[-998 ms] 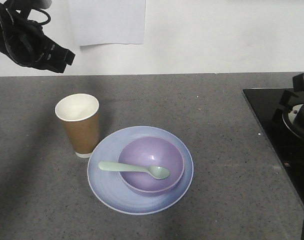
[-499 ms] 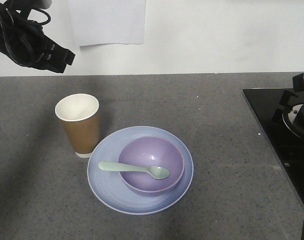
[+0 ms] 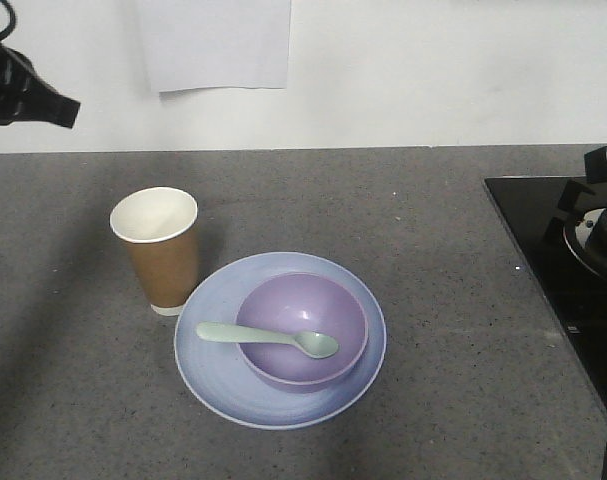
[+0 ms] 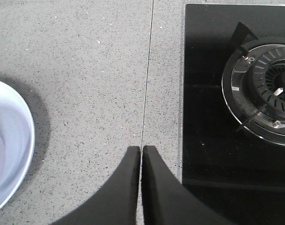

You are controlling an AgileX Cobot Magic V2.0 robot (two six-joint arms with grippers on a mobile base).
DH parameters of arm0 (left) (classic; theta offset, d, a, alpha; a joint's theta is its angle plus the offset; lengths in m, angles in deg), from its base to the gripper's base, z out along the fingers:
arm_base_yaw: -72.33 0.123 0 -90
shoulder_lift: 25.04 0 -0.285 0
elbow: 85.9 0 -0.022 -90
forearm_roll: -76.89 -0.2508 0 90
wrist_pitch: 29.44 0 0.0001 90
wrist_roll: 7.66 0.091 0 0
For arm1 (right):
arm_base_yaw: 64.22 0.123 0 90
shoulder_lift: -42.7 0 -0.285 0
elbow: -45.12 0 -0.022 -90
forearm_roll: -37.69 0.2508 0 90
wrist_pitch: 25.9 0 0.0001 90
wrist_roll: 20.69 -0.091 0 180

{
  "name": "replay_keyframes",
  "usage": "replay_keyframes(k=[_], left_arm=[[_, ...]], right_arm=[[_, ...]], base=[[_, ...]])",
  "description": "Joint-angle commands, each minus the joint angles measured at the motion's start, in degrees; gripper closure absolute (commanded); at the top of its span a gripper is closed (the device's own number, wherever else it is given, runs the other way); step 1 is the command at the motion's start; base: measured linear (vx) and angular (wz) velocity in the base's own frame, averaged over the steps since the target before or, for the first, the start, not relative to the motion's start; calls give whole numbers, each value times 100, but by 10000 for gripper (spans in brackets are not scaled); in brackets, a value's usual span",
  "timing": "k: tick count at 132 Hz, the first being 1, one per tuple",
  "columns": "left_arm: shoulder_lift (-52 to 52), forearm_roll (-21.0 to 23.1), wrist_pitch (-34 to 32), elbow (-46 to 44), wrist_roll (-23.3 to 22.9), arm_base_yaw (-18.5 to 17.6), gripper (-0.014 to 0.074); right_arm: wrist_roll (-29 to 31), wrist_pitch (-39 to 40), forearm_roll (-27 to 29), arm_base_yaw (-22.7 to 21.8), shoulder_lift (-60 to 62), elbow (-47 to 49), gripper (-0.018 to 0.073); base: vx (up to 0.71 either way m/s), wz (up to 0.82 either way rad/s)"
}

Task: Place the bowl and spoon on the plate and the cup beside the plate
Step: 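Open the left gripper and lift it away from the cup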

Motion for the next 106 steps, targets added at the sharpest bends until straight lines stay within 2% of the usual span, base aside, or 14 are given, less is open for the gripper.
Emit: replay_keyframes(k=[1, 13, 21, 57, 77, 89, 106], left_arm=[[-1069, -7, -1289, 959, -39, -15, 604], [-2034, 45, -2198, 2218, -76, 137, 604], [-2643, 56, -2666, 3000, -269, 294, 604], [-5106, -165, -3753, 6047, -1118, 954, 604], [-6044, -554, -4226, 7202, -1889, 1162, 604], [-6472, -890, -4456, 7715, -2171, 1162, 604], [-7029, -1040, -4684, 8229, -2401, 1162, 604]], right_arm=[[51, 288, 14, -33, 132, 162, 561], [51, 288, 14, -33, 132, 162, 561], [51, 288, 14, -33, 132, 162, 561], [51, 288, 14, -33, 132, 162, 561], [51, 288, 14, -33, 132, 162, 561], [51, 288, 14, -33, 132, 162, 561], [51, 288, 14, -33, 132, 162, 561]], base=[[0, 0], [0, 0], [0, 0], [0, 0], [0, 0], [0, 0], [0, 0]])
